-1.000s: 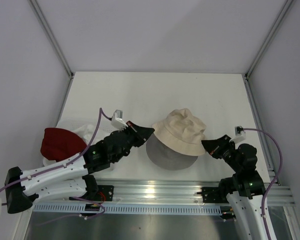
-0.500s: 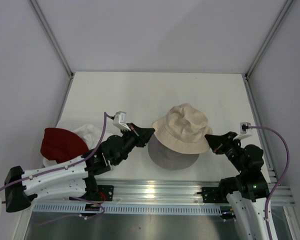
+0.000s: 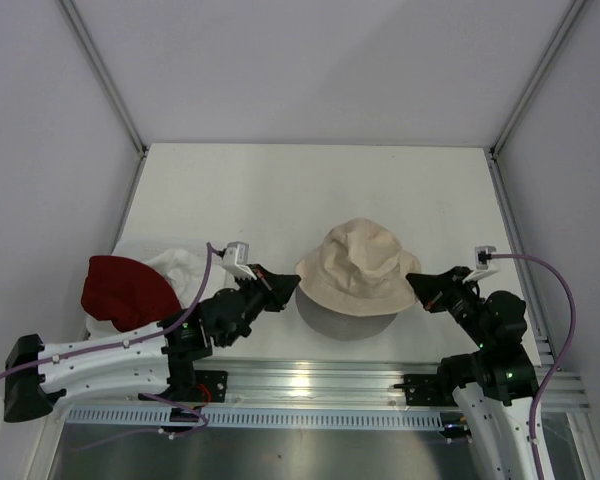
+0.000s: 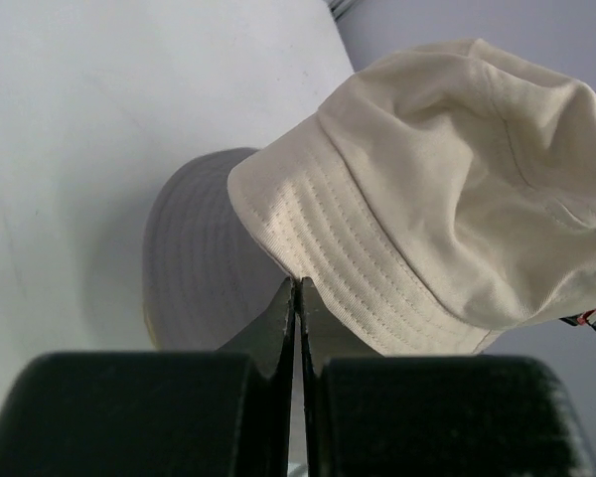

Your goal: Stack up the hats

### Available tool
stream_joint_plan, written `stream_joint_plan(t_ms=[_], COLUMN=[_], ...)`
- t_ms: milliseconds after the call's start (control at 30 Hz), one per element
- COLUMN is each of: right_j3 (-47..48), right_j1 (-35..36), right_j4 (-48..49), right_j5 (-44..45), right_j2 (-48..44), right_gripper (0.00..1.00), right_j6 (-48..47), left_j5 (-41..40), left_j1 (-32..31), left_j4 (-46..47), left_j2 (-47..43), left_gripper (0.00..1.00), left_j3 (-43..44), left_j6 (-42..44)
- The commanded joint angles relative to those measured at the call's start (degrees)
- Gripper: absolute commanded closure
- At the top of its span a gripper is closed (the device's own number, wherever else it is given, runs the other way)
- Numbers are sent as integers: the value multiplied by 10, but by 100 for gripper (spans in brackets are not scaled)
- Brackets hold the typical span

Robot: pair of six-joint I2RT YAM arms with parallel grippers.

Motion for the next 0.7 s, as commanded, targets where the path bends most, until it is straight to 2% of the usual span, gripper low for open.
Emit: stream_joint_plan(t_ms=[0,33,200,400,667], right_j3=[-20,-29,-71,-65,-105], right_j1=[3,4,4,4,6], right_j4=[-24,-24,-10,-83,-95], right_j5=[-1,-5,-10,19,12], right_j2=[-7,-7,-4,-3,-1], right_gripper=[100,100,100,100,100], right_j6=[6,10,28,30,53], left_j5=[-53,-55,-49,-60,-78], left_j1=[-14,-14,-18,-54,-82], left_j4=[-72,-100,-110,-142,-186], left_j2=[-15,-12,24,48,88], left_gripper=[99,99,99,99,99], left_j3=[-14,-20,-17,-14,-10], left_j6=[-81,-90,-100,-150,-191])
